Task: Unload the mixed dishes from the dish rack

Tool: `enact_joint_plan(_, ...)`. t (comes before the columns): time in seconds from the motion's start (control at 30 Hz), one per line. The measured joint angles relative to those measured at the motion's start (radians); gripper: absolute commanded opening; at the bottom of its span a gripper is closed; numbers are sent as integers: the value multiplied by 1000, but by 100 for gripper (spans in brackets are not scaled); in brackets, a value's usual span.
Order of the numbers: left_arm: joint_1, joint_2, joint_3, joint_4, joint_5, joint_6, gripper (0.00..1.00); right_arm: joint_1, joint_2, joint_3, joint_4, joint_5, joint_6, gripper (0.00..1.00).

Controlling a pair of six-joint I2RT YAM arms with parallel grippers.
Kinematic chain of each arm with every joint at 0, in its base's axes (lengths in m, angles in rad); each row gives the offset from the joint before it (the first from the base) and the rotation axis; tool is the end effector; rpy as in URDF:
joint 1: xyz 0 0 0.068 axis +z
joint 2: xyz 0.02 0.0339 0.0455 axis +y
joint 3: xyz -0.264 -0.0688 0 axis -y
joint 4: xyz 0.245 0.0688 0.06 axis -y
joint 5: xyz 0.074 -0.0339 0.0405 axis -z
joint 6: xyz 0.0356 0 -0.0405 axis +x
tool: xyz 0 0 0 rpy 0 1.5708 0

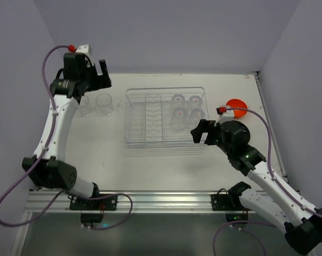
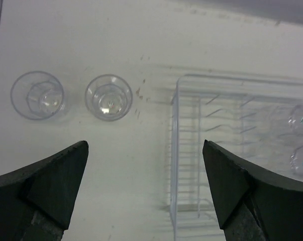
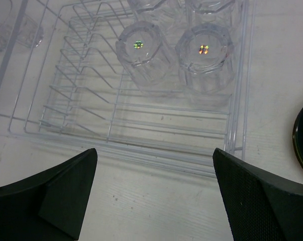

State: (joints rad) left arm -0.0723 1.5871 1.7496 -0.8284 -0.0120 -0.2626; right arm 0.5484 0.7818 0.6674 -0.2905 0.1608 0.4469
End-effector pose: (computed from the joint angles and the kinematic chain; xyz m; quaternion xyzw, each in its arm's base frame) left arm 0.3417 -0.0243 0.4086 -0.0881 0.8950 -0.0675 0.4319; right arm 0.1593 0.0907 0.2882 0.0019 0.8333 0.2030 0.5142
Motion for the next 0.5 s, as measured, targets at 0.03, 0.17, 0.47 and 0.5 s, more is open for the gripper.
enact_joint_plan(0.03, 0, -84, -76, 43, -1, -26, 100, 0, 12, 0, 1, -14, 3, 99)
enact_joint_plan(0.17, 0, -428, -450, 210, -19, -114, 100, -2, 37, 2, 35, -113, 31, 99)
enact_joint_plan(0.47, 0, -834, -892, 268, -94, -118, 100, 48, 261, 219, -9, -102, 77, 99)
enact_joint_plan(0.5, 0, -848, -914, 284, -108, -116, 100, 56, 306, 267, -30, -74, 87, 99)
